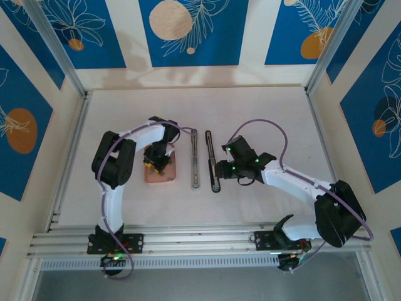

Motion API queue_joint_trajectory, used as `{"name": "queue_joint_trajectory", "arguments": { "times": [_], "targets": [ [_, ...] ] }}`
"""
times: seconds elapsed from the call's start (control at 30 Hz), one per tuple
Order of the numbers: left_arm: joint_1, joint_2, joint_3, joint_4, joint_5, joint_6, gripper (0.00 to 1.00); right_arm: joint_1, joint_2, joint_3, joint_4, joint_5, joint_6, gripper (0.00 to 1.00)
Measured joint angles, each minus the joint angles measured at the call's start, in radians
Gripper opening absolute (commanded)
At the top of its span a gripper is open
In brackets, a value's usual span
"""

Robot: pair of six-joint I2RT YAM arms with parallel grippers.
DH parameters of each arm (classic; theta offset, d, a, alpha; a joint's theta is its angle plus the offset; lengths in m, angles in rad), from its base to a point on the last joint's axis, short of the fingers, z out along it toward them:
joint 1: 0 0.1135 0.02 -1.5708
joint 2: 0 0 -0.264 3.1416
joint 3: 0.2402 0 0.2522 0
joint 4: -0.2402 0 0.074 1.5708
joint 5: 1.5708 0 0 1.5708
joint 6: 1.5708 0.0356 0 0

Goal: Load the staples into the stapler

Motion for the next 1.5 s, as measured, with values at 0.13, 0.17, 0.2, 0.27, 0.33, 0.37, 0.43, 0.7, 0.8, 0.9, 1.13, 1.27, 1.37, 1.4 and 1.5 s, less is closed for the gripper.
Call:
{"name": "queue_joint_trajectory", "arguments": {
  "times": [0.13,0.17,0.2,0.27,0.33,0.37,0.43,0.7,0.8,0.9,1.13,1.27,1.37,1.4,1.5],
  "targets": [
    [0.0,0.0,-0.006,0.007,0.005,-0.003,0.3,0.0,0.0,0.0,0.0,-0.003,0.0,0.36],
    [-0.001,0.0,-0.008,0.007,0.007,-0.003,0.29,0.0,0.0,0.0,0.0,-0.004,0.0,0.36],
    [-0.002,0.0,-0.009,0.007,0.008,-0.003,0.29,-0.001,0.0,0.0,0.0,-0.006,0.0,0.36],
    [-0.003,0.0,-0.01,0.008,0.011,-0.004,0.27,-0.003,0.0,0.0,0.0,-0.006,0.0,0.36],
    [-0.003,0.0,-0.011,0.009,0.015,-0.007,0.26,-0.004,0.0,0.0,0.0,-0.007,0.0,0.36],
    [-0.004,0.0,-0.012,0.01,0.016,-0.009,0.25,-0.005,0.0,0.0,0.0,-0.007,0.0,0.36],
    [-0.005,0.0,-0.012,0.01,0.019,-0.011,0.24,-0.005,0.0,0.0,0.0,-0.007,0.0,0.36],
    [-0.006,0.0,-0.016,0.013,0.023,-0.023,0.21,-0.005,0.0,0.0,0.0,-0.007,0.0,0.36],
    [-0.008,-0.003,-0.019,0.015,0.023,-0.03,0.19,-0.005,0.0,0.0,0.0,-0.007,0.0,0.36],
    [-0.009,-0.012,-0.027,0.023,0.023,-0.038,0.18,-0.005,0.0,0.0,0.0,-0.007,0.0,0.36],
    [-0.009,-0.042,-0.046,0.05,0.031,-0.079,0.16,-0.005,-0.002,0.0,0.0,-0.006,0.0,0.36],
    [-0.01,-0.079,-0.046,0.07,0.05,-0.109,0.16,-0.005,-0.018,0.0,0.001,-0.006,0.0,0.36],
    [-0.012,-0.119,-0.046,0.07,0.06,-0.134,0.16,-0.006,-0.031,0.0,0.003,-0.006,0.0,0.36],
    [-0.013,-0.13,-0.046,0.069,0.062,-0.14,0.16,-0.006,-0.034,0.0,0.004,-0.006,0.0,0.36],
    [-0.026,-0.168,-0.045,0.061,0.069,-0.169,0.16,-0.006,-0.047,-0.002,0.005,-0.006,0.001,0.36]
  ]
}}
